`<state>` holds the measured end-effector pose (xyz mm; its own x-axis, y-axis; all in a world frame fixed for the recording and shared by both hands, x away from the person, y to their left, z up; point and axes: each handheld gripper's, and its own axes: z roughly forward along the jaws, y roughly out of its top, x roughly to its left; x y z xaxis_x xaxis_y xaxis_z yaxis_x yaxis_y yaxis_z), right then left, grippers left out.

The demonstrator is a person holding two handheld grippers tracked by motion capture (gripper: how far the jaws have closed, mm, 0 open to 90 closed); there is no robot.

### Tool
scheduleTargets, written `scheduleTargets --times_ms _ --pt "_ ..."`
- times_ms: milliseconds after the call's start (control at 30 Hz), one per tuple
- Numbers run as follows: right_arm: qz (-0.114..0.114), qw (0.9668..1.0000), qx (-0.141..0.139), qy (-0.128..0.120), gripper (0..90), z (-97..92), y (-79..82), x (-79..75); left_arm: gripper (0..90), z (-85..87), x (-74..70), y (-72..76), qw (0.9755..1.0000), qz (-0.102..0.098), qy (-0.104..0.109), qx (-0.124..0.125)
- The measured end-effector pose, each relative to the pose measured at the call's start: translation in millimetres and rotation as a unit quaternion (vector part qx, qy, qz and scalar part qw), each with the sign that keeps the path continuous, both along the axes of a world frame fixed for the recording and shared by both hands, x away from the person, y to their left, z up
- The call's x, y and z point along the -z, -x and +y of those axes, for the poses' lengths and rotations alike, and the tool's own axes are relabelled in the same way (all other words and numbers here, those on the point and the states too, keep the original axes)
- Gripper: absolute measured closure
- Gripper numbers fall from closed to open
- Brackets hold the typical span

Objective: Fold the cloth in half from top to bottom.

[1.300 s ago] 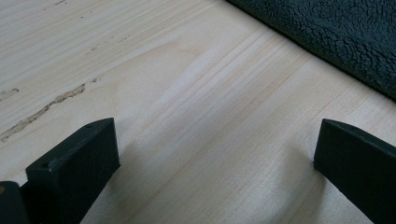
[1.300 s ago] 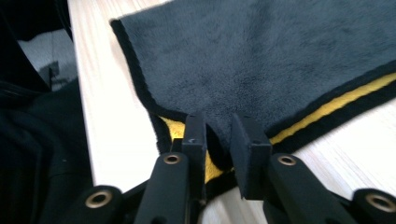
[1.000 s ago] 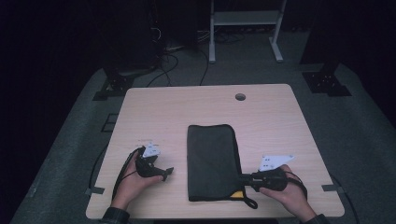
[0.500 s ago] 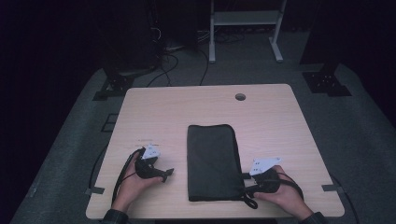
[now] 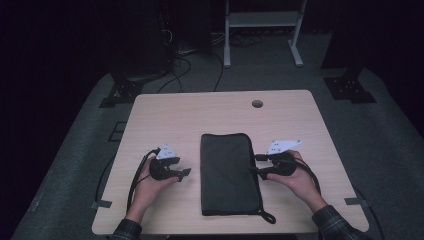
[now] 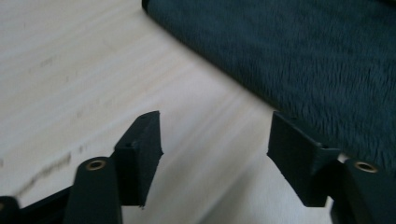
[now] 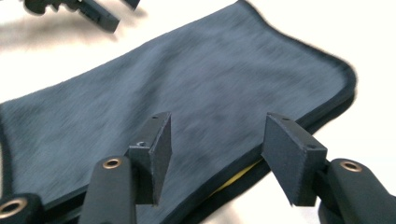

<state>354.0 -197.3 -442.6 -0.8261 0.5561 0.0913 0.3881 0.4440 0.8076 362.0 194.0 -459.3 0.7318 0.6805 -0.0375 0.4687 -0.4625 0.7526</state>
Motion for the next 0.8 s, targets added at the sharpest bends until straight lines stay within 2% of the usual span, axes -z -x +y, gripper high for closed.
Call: scheduleTargets --times_ms 100,200,333,400,567,800 --pt "0.001 1.0 0.007 -0.001 41.6 1.3 -14.5 -2.2 40.5 -3.8 -3.7 -12.7 0.9999 0.012 0.007 0.007" --pt "-0.002 0.9999 0.014 0.003 42.3 3.2 -28.7 -3.2 44.6 -8.9 -7.2 -25.3 0.9998 0.012 0.008 0.012" --pt "-0.005 0.9997 0.024 0.005 43.2 3.4 -45.8 -4.3 46.0 -15.7 -11.0 -41.3 0.9999 0.004 0.003 0.01" --pt "-0.009 0.9994 0.033 0.007 43.7 3.8 -57.2 -3.7 46.8 -19.5 -12.2 -48.8 0.9999 0.007 0.002 0.011" --pt "0.001 0.9987 0.052 0.005 44.6 5.6 -83.3 0.6 48.9 -33.0 -15.3 -69.3 0.9998 0.004 -0.007 0.019" --pt "0.006 0.9973 0.073 0.008 45.5 10.5 -116.0 8.7 49.3 -49.1 -15.8 -96.6 0.9999 0.004 -0.012 0.008"
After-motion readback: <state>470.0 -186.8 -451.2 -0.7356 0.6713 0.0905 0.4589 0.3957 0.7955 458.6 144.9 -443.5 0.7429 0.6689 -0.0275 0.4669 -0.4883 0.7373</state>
